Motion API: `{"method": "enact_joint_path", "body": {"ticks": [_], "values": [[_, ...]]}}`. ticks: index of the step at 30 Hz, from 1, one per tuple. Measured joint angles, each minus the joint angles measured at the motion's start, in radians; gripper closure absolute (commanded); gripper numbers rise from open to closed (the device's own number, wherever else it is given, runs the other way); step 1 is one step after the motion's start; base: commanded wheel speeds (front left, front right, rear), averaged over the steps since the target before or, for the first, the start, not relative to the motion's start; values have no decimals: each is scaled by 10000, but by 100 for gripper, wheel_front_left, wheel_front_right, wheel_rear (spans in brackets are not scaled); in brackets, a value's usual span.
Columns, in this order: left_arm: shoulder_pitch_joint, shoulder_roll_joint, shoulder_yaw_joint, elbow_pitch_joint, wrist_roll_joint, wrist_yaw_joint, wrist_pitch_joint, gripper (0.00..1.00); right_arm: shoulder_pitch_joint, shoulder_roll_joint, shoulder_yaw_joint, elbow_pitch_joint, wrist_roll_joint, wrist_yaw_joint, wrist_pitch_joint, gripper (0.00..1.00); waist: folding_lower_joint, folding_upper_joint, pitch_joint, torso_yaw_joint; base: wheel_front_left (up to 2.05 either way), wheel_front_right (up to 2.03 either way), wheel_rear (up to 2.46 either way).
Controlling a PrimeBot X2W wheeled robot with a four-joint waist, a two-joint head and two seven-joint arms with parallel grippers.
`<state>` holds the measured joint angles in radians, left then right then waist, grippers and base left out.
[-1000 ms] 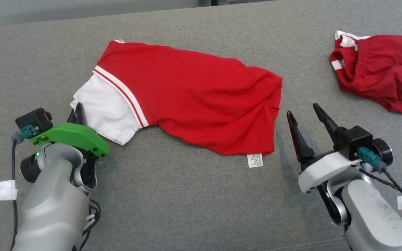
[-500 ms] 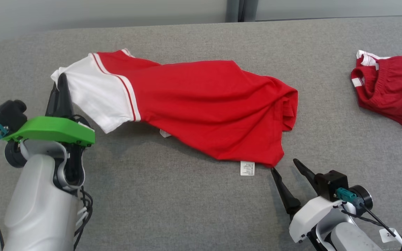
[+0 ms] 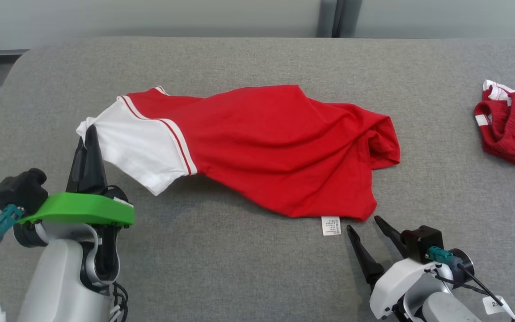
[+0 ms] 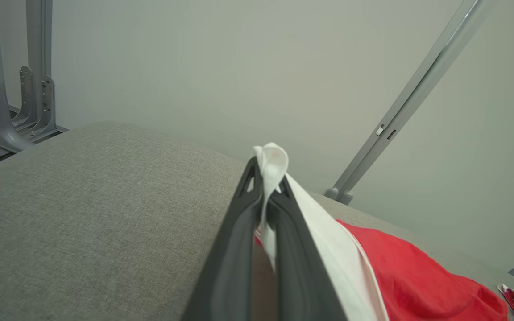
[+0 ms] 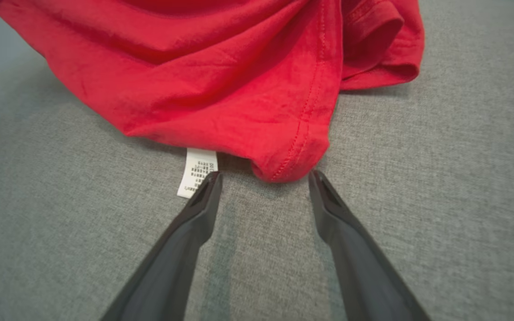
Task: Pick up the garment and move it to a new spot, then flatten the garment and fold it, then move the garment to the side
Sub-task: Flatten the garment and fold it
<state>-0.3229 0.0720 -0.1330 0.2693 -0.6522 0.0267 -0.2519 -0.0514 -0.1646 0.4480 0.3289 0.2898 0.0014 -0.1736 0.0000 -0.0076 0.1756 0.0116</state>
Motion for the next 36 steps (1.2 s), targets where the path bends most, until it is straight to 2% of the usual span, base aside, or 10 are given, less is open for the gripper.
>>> {"method": "enact_joint_path", "body": {"ticks": [16, 17, 18, 19, 22, 25, 26, 33, 36], "values": [[1409, -144, -65, -1540, 182, 186, 0, 100, -847, -174, 217, 857, -627, 58, -17, 0, 0, 0, 259, 264, 0, 0, 0], [1453, -150, -67, -1580, 203, 186, 0, 100, -861, -173, 219, 899, -627, 58, -17, 3, 0, 0, 267, 264, 0, 0, 0], [1504, -151, -67, -1636, 242, 188, 0, 100, -865, -171, 222, 947, -627, 58, -19, 23, 0, 0, 275, 263, 0, 0, 0], [1563, -151, -65, -1705, 249, 198, 0, 100, -871, -171, 224, 986, -635, 56, -35, 52, 0, 0, 283, 262, 0, 0, 0], [1708, -153, -63, -1866, 249, 267, 0, 100, -942, -169, 228, 1039, -700, 40, -146, 83, 0, 0, 299, 250, 0, 0, 0], [1857, -157, -54, -1996, 249, 288, 0, 100, -1109, -171, 240, 1074, -752, 17, -240, 93, 0, 0, 305, 228, 0, 0, 0], [1895, -159, -48, -2052, 251, 309, 0, 100, -1151, -169, 244, 1080, -777, -17, -280, 100, 0, 0, 304, 217, 0, 0, 0], [2116, -171, 35, -2497, 314, 366, 0, 100, -1407, -157, 163, 886, -886, -38, -562, 100, 0, 0, 281, 105, 0, 0, 0], [2150, -215, 274, -2759, -25, 364, 0, 100, -1680, -148, -13, 623, -882, -67, -650, 100, 0, 0, 235, 39, 0, 0, 0]]}}
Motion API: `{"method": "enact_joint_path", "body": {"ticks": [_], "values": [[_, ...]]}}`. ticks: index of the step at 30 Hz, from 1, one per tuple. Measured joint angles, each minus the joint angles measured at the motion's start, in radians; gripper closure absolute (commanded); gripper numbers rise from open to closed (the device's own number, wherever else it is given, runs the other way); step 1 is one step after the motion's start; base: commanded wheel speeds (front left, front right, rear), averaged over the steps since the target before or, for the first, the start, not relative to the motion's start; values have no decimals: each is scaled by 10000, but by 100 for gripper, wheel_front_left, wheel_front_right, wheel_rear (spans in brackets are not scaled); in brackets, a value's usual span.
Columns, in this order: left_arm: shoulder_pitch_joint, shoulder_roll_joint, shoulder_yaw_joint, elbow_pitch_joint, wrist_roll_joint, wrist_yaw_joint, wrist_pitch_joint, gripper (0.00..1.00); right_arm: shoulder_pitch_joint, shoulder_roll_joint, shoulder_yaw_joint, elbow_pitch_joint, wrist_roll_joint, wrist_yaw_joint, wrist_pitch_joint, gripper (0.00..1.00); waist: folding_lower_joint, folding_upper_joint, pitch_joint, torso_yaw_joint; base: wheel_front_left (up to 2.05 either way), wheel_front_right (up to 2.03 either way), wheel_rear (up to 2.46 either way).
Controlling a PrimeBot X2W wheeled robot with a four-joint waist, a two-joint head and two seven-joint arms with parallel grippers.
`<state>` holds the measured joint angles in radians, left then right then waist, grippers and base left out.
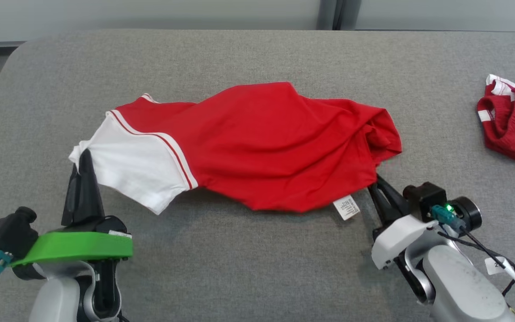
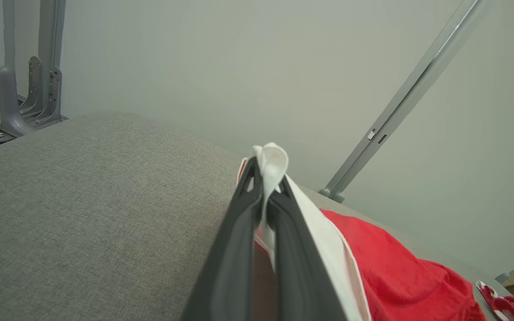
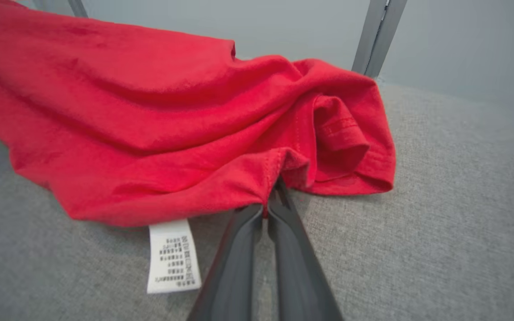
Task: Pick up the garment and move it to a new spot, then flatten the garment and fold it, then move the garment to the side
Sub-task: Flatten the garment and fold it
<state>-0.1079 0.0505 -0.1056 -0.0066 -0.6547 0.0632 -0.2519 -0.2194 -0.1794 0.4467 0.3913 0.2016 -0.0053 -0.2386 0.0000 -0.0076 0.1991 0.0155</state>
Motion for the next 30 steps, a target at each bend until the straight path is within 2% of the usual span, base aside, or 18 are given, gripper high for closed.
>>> {"method": "enact_joint_path", "body": {"ticks": [5, 10, 16, 22, 26, 28, 30], "values": [[56, -40, 351, -700, -863, -165, 0, 100, -512, -88, -593, -809, 2, -157, -90, 100, 0, 0, -176, -155, 0, 0, 0], [-31, -48, 746, -1758, -1235, -453, -4, 100, -1163, -531, -1244, -2017, -52, -426, -157, 100, 0, 0, -453, -325, 0, 0, 0], [-314, -48, 1087, -3110, -1576, -729, -54, 100, -1806, -943, -1916, -4462, -685, -604, -159, 100, 0, 0, -894, -575, 0, 0, 0], [-356, -25, 1197, -4658, -1801, -819, -56, 100, -1824, -1304, -2564, -6506, -1147, -798, -165, 100, 0, 0, -1306, -918, 0, 0, 0], [-802, 311, 1172, -6234, -1802, -819, 265, 100, -1814, -1852, -3555, -8113, -1501, -991, -184, 100, 0, 0, -1498, -1222, 0, 0, 0], [-976, 370, 1064, -6567, -1801, -798, 516, 100, -1742, -1979, -3779, -8241, -1427, -1022, -247, 100, 0, 0, -1497, -1284, 0, 0, 0], [-1021, 433, 1014, -6543, -1818, -600, 872, 100, -1384, -1956, -3766, -8038, -1089, -1016, -245, 100, 0, 0, -1438, -1296, 0, 0, 0]]}}
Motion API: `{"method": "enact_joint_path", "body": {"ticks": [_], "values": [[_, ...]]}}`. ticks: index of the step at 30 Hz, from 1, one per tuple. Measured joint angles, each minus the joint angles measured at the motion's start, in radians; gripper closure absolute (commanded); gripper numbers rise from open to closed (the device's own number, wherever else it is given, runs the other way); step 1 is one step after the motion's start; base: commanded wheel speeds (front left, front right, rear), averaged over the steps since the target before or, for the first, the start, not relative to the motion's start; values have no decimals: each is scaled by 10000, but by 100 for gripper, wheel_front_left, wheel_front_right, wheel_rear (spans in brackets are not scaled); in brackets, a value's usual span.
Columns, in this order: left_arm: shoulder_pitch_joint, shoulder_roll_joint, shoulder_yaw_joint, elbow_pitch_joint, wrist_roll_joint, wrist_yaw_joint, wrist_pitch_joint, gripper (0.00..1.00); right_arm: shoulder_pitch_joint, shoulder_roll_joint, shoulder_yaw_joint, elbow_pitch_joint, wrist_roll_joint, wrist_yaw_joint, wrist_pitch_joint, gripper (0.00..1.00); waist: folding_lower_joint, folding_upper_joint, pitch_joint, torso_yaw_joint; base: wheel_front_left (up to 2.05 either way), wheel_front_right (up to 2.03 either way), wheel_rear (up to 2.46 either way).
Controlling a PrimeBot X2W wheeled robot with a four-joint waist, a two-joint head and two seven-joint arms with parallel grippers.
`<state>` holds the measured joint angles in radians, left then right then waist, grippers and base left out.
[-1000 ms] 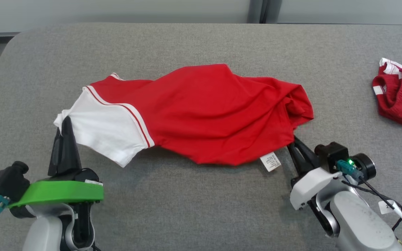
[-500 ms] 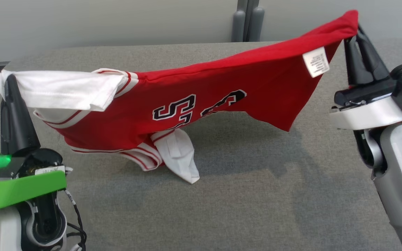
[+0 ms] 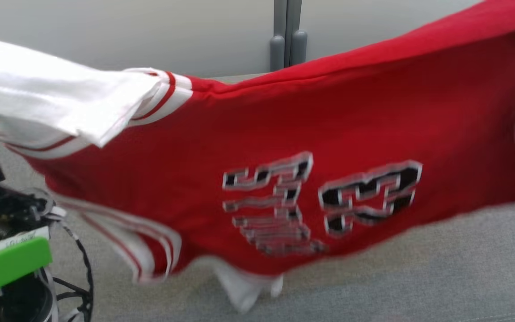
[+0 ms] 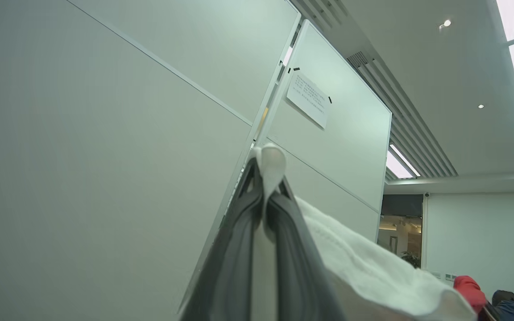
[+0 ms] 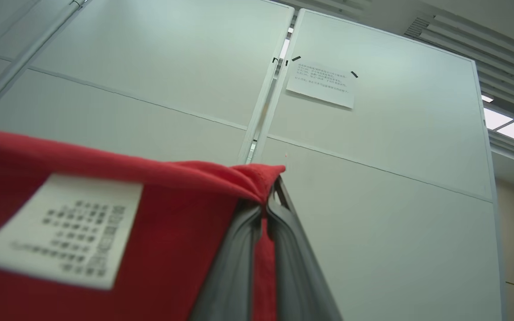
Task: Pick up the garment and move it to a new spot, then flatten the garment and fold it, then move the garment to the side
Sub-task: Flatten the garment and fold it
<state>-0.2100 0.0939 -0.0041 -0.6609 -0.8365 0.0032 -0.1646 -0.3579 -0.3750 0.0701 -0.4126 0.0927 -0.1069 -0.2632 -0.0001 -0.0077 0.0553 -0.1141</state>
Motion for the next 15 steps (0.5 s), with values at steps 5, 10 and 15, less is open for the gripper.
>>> {"method": "enact_joint_path", "body": {"ticks": [5, 10, 15], "values": [[0, -84, -174, 963, -477, 629, 846, 100, 835, 364, 846, 1154, 1308, 675, 709, 100, 0, 0, 250, 43, 0, 0, 0], [-942, 314, -533, 3035, -447, 941, 1987, 100, -221, 311, 1768, 3089, 1634, 1657, 1576, 100, 0, 1, 744, 116, 0, 0, 0], [-4488, 594, 117, 3797, 290, 1030, 1967, 100, -4534, 169, 884, 3726, 918, 1373, 1626, 100, 1, 0, 1140, 267, 0, 0, 0]]}}
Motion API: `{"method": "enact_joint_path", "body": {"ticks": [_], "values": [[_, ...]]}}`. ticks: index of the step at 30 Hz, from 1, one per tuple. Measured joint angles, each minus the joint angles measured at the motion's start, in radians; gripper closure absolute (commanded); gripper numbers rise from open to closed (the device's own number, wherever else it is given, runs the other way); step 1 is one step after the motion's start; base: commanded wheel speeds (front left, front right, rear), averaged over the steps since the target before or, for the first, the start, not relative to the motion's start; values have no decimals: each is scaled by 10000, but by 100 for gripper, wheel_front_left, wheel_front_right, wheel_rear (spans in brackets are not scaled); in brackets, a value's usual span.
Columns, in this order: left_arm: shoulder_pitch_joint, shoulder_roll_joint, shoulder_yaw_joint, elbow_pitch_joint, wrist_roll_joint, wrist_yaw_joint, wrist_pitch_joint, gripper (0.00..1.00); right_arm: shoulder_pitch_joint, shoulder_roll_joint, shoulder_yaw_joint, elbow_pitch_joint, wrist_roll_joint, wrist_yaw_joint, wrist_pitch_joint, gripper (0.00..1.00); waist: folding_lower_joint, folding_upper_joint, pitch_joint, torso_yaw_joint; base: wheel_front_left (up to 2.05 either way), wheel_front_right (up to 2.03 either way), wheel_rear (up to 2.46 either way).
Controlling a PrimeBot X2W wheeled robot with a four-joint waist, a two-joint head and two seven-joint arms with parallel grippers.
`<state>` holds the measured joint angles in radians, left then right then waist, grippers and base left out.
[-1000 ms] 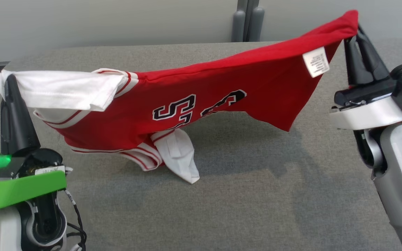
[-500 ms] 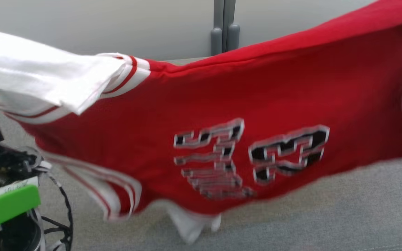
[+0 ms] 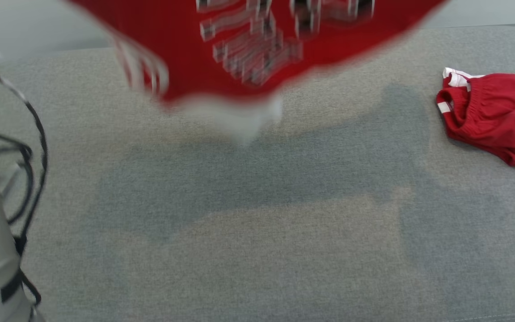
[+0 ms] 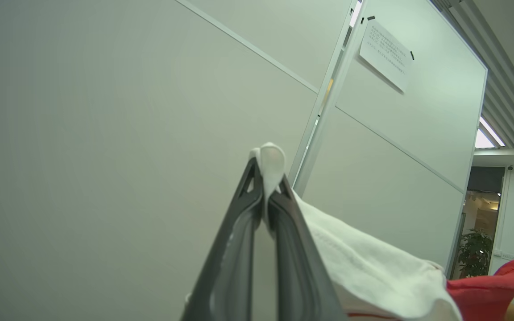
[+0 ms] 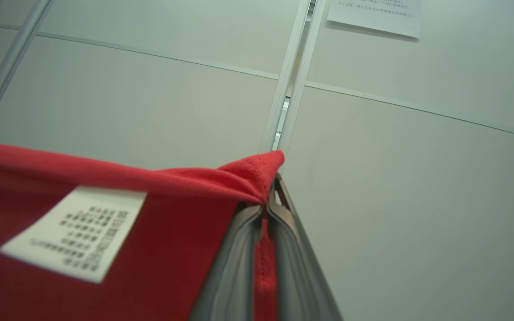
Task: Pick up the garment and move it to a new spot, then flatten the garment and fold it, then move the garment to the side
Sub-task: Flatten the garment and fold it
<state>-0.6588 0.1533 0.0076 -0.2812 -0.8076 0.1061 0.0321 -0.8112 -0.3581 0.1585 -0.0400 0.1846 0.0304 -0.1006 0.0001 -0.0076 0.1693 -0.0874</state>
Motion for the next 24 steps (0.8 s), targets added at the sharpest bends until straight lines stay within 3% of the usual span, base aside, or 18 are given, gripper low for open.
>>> {"method": "enact_joint_path", "body": {"ticks": [2, 6, 14, 18, 24], "values": [[-1024, -75, 176, -10, 8, 0, -71, 100, -873, -12, -245, 238, -50, -148, 2, 100, 0, 0, 35, 102, 0, 0, 0], [-1020, -207, -17, 502, -92, 2, 75, 100, -441, -209, 113, 1444, -96, 25, 337, 100, 0, 0, 27, 318, 0, 0, 0], [2964, -1281, -849, 2263, -700, 104, 474, 100, 2712, -232, 936, 3781, 38, 447, 1012, 100, 0, 0, 391, 581, 0, 0, 0], [4540, -1338, -1212, 3231, -800, 121, 332, 100, 4002, 63, 1133, 4594, 374, 522, 991, 100, 0, 0, 678, 699, 0, 0, 0], [4981, -1325, -1204, 3789, -1208, 125, -407, 100, 4323, 497, 1246, 4874, 548, 569, 163, 100, 0, 0, 910, 814, 0, 0, 0]]}}
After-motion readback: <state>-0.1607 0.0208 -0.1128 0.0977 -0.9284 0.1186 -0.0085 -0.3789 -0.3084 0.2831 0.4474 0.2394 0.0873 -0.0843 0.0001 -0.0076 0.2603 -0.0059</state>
